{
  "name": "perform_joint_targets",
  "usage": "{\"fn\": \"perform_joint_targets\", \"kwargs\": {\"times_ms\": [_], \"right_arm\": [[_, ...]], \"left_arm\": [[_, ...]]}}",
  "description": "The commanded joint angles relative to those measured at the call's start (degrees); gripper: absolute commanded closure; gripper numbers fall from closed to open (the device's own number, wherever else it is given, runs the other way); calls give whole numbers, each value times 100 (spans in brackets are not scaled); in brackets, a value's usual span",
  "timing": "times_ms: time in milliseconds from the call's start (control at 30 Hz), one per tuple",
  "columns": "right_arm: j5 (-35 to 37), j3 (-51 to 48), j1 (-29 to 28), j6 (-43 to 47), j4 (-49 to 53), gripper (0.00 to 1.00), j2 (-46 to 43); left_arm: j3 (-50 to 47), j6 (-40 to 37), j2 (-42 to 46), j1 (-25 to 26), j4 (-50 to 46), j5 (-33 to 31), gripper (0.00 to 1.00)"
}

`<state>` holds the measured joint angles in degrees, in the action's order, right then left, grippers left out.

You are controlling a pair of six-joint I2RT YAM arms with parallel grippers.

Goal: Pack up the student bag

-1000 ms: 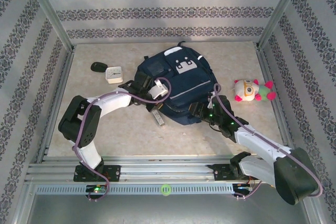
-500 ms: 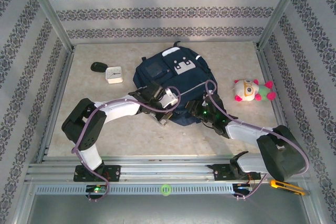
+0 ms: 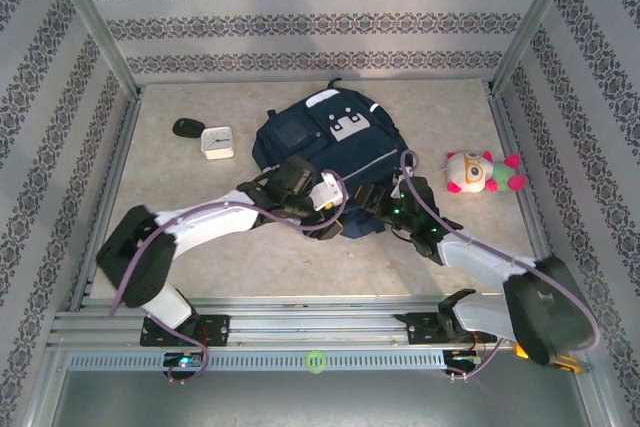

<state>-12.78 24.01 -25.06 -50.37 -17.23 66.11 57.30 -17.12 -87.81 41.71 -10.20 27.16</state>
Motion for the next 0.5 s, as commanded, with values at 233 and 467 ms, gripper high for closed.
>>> {"fn": "perform_joint_targets", "kwargs": {"times_ms": [233,467], "right_arm": [[-401,34,159,1105,1696,38,-1491],[-585,31,146,1408,1754,38,-1733]], "left_arm": [[214,-4193,146,-795,-590,-521,19],[574,-4560,-967,-805,326,-393,11]]}}
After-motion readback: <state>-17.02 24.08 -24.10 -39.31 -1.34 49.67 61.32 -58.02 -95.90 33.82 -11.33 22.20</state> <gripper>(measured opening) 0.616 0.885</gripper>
